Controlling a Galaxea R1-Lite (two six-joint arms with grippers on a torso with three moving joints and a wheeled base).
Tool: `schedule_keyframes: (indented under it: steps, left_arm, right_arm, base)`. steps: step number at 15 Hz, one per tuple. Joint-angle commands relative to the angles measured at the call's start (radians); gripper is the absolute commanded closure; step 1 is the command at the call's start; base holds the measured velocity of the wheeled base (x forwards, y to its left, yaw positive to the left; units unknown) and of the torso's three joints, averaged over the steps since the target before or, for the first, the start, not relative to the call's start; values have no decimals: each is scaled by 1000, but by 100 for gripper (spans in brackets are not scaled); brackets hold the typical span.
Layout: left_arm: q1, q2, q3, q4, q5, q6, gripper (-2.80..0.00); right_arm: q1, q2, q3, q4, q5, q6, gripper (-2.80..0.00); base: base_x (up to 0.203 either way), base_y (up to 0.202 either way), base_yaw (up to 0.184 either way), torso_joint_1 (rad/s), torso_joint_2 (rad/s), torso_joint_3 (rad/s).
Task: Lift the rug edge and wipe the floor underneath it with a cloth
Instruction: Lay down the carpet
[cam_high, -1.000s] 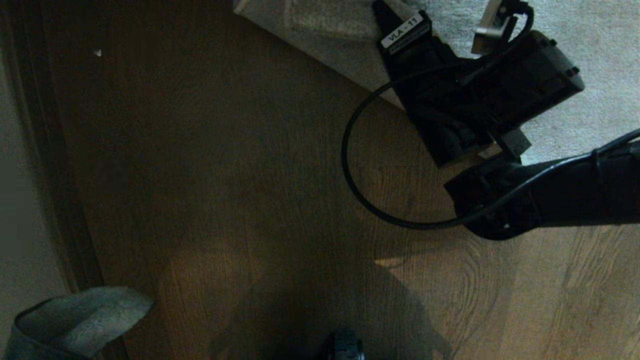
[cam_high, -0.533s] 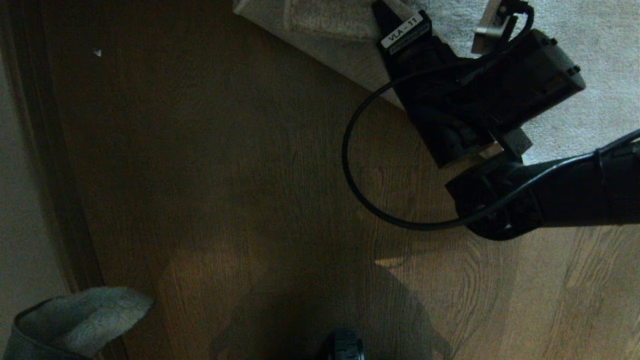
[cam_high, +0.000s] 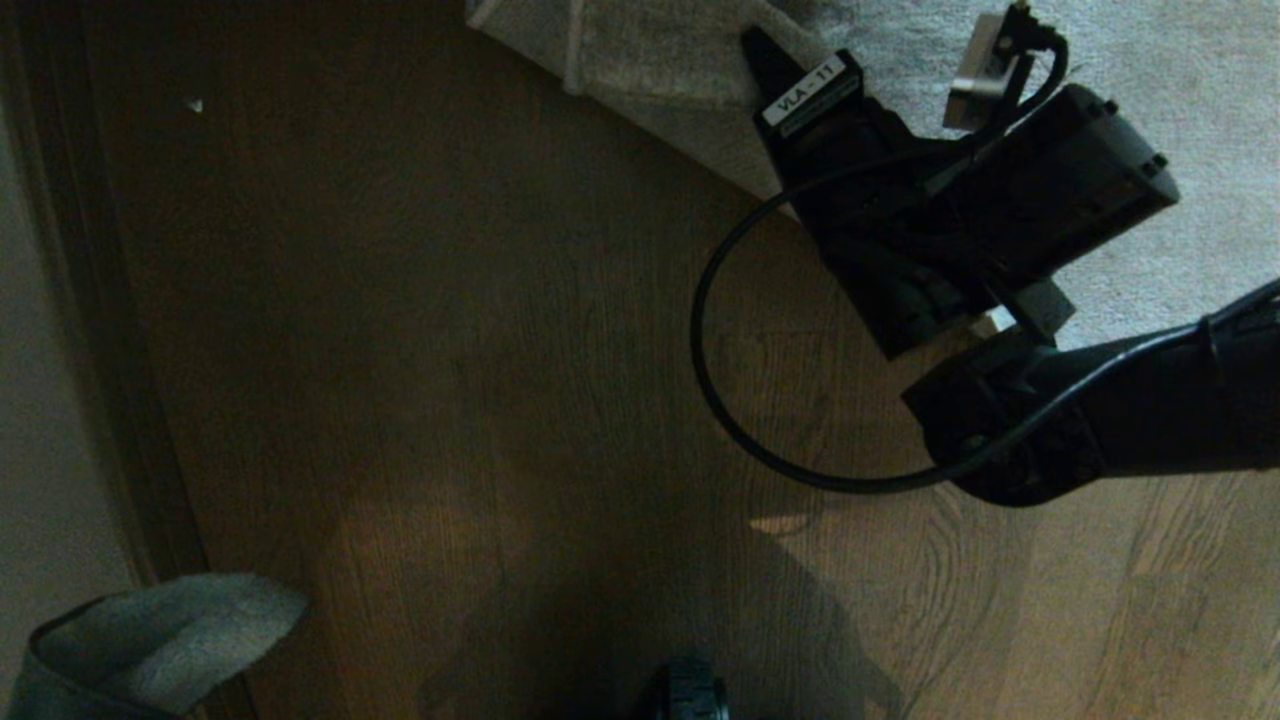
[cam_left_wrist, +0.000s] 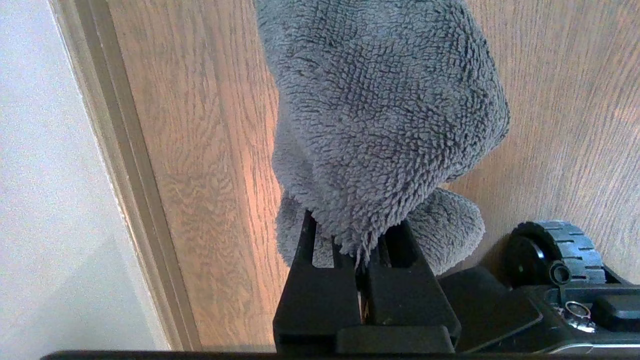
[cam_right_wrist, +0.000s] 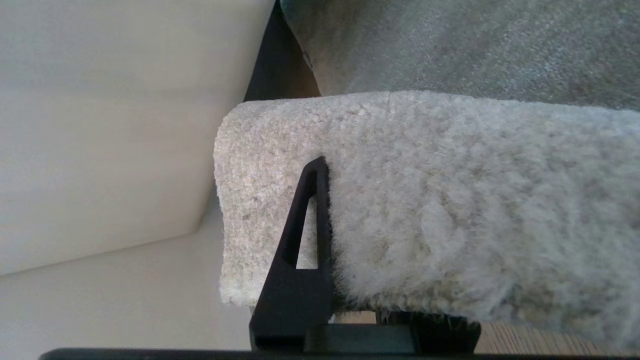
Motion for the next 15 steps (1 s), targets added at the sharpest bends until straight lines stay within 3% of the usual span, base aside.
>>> schedule_keyframes:
  steps: [1, 12, 13, 15]
  left_arm:
    - [0, 0, 0, 0, 0, 0, 0]
    - [0, 0, 0, 0, 0, 0, 0]
    - [0, 0, 0, 0, 0, 0, 0]
    - [0, 0, 0, 0, 0, 0, 0]
  right_arm:
    - [0, -3, 4, -8, 4, 4, 0]
    - [17, -29, 56, -9, 3, -17, 0]
    - [26, -29, 59, -23, 2, -18, -280]
    - [33, -25, 51, -43, 2, -16, -280]
  base:
    - [0, 0, 0, 0, 0, 0]
    - [0, 0, 0, 0, 0, 0]
    - [0, 0, 0, 0, 0, 0]
    - [0, 0, 0, 0, 0, 0]
